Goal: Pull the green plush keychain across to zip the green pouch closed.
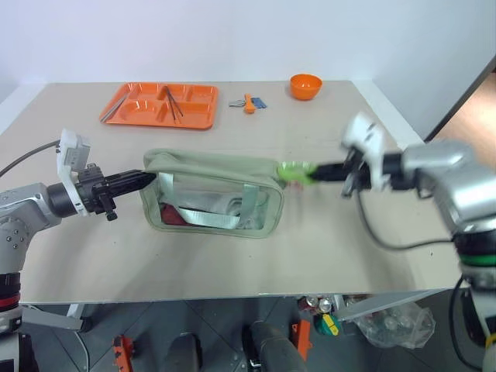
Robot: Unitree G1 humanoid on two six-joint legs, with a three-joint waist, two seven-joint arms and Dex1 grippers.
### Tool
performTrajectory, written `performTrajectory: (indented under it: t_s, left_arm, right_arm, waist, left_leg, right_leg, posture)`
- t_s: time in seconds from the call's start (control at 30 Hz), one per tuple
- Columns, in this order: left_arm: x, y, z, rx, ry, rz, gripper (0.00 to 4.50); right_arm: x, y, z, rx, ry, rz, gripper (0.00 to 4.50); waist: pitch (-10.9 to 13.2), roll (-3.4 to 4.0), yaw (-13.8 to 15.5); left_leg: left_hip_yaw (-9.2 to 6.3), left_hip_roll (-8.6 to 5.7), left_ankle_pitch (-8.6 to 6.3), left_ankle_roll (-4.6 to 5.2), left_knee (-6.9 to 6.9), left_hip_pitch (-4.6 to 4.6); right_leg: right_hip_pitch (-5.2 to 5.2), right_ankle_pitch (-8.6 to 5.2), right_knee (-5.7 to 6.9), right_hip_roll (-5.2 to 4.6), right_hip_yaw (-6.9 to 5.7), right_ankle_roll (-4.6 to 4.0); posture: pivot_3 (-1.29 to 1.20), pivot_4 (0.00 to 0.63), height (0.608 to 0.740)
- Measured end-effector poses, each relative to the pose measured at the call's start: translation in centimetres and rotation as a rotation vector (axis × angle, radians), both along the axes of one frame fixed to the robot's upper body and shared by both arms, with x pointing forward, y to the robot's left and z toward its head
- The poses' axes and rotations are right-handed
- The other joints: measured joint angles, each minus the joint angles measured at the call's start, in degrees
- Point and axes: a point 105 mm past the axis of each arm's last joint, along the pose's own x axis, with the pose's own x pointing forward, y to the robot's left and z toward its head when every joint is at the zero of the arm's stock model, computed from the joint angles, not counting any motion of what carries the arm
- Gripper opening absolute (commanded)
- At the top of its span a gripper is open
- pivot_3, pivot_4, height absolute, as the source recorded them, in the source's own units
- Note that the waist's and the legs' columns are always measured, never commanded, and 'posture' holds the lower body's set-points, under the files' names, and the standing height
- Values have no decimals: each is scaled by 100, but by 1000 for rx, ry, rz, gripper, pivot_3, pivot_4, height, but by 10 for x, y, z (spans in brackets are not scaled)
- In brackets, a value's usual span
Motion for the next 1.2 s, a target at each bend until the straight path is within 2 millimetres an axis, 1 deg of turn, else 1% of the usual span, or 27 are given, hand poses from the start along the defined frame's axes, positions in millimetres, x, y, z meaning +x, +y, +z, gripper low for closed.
performTrajectory:
  t_s: [0.03,0.07,0.1,0.13,0.2,0.37,0.47,0.63,0.73,0.77,0.8,0.87,0.9,0.97,1.07,1.13,1.2]
  left_arm:
    - [0,0,0,0,0,1,0]
    - [0,0,0,0,0,0,0]
    - [0,0,0,-1,-1,-1,0]
    - [0,0,0,-1,0,-1,0]
    - [-1,-1,0,0,-2,-4,0]
    - [-1,-2,1,3,-3,-11,0]
    - [-1,-1,0,2,1,-7,0]
    - [-2,-1,0,3,2,-16,0]
    - [-2,-1,0,6,4,-20,0]
    - [-2,-1,0,6,9,-20,0]
    - [-2,-1,0,6,9,-21,0]
    - [-2,-1,0,6,10,-21,0]
    - [-2,-1,0,6,9,-21,0]
    - [-2,-1,0,7,8,-22,0]
    - [-2,-1,1,8,7,-19,0]
    - [-1,0,0,6,11,-12,0]
    - [-1,0,0,7,12,-9,0]
  right_arm:
    - [-4,-1,18,34,-30,20,41]
    - [-9,0,28,50,-44,44,41]
    - [-15,0,33,55,-44,69,41]
    - [-18,-2,32,54,-33,85,41]
    - [-25,-7,20,29,9,105,41]
    - [-29,-16,-16,-76,50,108,41]
    - [-27,-25,-33,-160,34,78,41]
    - [-16,-31,-64,-375,-47,66,41]
    - [-10,-25,-79,-447,-94,76,41]
    - [-9,-19,-89,-468,-95,95,41]
    - [-9,-18,-93,-471,-90,100,41]
    - [-14,-5,-114,-487,-74,147,41]
    - [-17,5,-129,-494,-64,180,41]
    - [-19,21,-147,-495,-58,216,41]
    - [-19,27,-147,-517,-80,221,41]
    - [-21,33,-147,-502,-74,230,41]
    - [-20,34,-147,-480,-60,215,41]
  waist:
    - [-1,-1,5]
    - [-2,-2,14]
    - [-2,-4,27]
    - [-2,-3,37]
    - [-2,-3,67]
    - [-1,-2,88]
    - [-1,-2,84]
    - [-1,-2,82]
    - [-2,-2,81]
    - [-2,-3,84]
    - [-2,-4,85]
    - [-5,-8,84]
    - [-7,-11,79]
    - [-7,-10,61]
    - [-10,-16,44]
    - [-10,-16,28]
    - [-10,-15,14]
  left_leg:
    - [-4,1,0,0,-2,0]
    - [-7,2,-2,2,-6,0]
    - [-7,4,-4,6,-8,-1]
    - [-7,4,-8,12,-8,-1]
    - [-6,4,-15,23,-9,-3]
    - [0,5,-16,24,-9,-3]
    - [1,5,-16,24,-6,0]
    - [5,4,-15,23,-6,9]
    - [5,5,-15,22,-7,10]
    - [5,5,-15,22,-7,10]
    - [3,6,-15,22,-7,10]
    - [4,8,-15,22,-8,11]
    - [3,11,-15,22,-8,12]
    - [5,11,-14,20,-7,15]
    - [2,12,-14,20,-7,48]
    - [2,12,-14,20,-8,56]
    - [2,13,-13,18,-7,57]
  right_leg:
    - [1,-4,-2,1,-6,-5]
    - [1,-9,-3,1,-9,-7]
    - [1,-13,-4,2,-10,-9]
    - [0,-16,-4,2,-10,-10]
    - [-1,-23,-4,1,-7,-12]
    - [-6,-23,-1,3,-2,-12]
    - [-5,-21,0,5,-1,-10]
    - [-2,-21,4,5,2,-10]
    - [-1,-21,4,6,3,-10]
    - [-1,-21,4,6,3,-10]
    - [0,-21,4,6,2,-10]
    - [1,-21,4,9,3,-11]
    - [1,-21,4,11,4,-11]
    - [0,-20,12,12,7,-12]
    - [34,-21,13,14,3,-13]
    - [38,-21,13,15,2,-14]
    - [39,-20,14,17,2,-14]
  posture:
    - [0,150,740]
    - [0,150,740]
    - [0,150,740]
    - [0,150,740]
    - [0,150,740]
    - [0,150,740]
    - [0,150,740]
    - [0,150,740]
    - [0,150,740]
    - [0,150,740]
    - [0,150,740]
    - [0,150,740]
    - [0,150,740]
    - [0,150,740]
    - [0,150,740]
    - [0,150,740]
    - [0,150,740]
